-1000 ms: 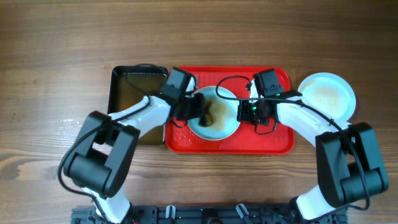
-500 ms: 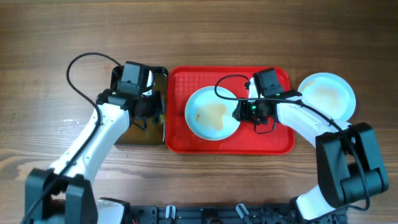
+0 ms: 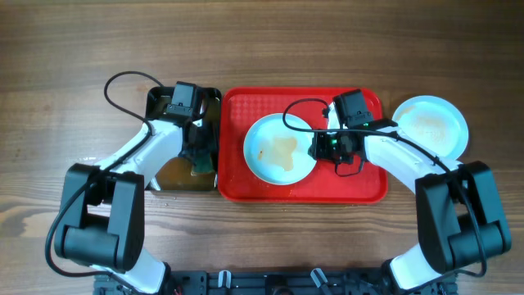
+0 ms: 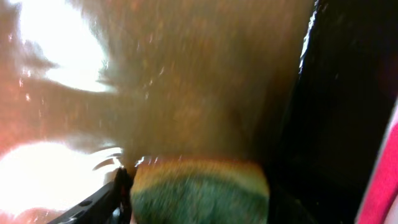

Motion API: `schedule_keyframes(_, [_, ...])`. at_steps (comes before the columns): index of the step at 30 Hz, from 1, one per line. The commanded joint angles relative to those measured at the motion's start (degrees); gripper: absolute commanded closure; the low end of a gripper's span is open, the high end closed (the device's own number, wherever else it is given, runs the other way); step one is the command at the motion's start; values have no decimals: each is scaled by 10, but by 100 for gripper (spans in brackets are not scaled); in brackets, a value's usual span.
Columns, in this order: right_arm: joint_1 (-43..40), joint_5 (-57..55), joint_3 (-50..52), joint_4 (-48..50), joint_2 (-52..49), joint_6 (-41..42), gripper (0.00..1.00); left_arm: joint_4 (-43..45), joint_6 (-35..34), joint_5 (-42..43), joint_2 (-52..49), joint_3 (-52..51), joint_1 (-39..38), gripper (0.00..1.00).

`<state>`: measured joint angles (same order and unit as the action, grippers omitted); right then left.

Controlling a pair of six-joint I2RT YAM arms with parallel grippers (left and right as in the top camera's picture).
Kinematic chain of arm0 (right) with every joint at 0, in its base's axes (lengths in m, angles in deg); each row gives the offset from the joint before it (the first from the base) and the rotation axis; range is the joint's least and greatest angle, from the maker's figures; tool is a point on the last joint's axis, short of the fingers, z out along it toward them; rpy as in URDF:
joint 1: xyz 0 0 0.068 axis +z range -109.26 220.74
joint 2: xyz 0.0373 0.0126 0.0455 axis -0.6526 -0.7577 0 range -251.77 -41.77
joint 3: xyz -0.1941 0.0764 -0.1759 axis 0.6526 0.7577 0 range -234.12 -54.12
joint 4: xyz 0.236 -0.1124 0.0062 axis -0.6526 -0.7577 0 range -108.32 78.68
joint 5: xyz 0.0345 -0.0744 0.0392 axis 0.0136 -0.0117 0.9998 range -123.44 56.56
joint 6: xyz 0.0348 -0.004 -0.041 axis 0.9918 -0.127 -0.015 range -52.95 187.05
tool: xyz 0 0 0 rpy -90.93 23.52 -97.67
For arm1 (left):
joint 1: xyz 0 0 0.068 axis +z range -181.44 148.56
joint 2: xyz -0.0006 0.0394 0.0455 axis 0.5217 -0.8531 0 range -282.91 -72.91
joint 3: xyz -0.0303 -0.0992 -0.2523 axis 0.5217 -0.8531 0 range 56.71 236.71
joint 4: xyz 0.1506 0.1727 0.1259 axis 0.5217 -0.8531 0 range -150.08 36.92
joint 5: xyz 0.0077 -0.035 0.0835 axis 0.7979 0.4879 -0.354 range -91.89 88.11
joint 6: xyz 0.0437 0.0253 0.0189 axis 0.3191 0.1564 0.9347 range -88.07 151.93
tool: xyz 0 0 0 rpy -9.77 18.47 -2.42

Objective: Clean dirty plates on tray and stack at the side
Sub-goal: 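Dip sponge in water and scrub the held plate with left gripper, then lift plate with right gripper and stack it onto plates at right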

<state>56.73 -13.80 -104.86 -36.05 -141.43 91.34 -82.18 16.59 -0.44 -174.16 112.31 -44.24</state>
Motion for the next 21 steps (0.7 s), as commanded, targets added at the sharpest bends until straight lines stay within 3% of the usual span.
schedule_keyframes(1, [2, -16, 7, -2, -10, -2, 89, 22, 2, 17, -30, -11, -2, 78])
schedule_keyframes(2, [2, -16, 7, -2, -10, -2, 92, 28, 2, 17, -30, -11, -2, 96])
schedule_keyframes(6, [2, -16, 7, -2, -10, -2, 94, 17, 1, 26, -30, -10, -2, 96])
schedule_keyframes(8, [2, -16, 7, -2, -10, -2, 93, -19, 1, 48, -30, -10, -2, 42])
schedule_keyframes(9, [2, -16, 7, -2, -10, -2, 93, -41, 1, 49, -30, -10, -2, 33])
schedule_keyframes(13, [2, -16, 7, -2, -10, -2, 93, -120, -1, 54, -30, -10, -2, 34])
schedule_keyframes(15, [2, -16, 7, -2, -10, -2, 93, -129, -1, 71, -30, -10, -2, 41])
schedule_keyframes(16, [2, -16, 7, -2, -10, -2, 96, -129, -1, 76, -30, -10, -2, 60])
schedule_keyframes(17, [2, -16, 7, -2, -10, -2, 96, -129, -1, 79, -30, -10, -2, 87])
schedule_keyframes(18, [2, -16, 7, -2, -10, -2, 96, -128, -1, 80, -30, -10, -2, 96])
schedule_keyframes(21, [2, -17, 7, 3, -10, -12, 96, -123, -1, 79, -30, -10, -2, 96])
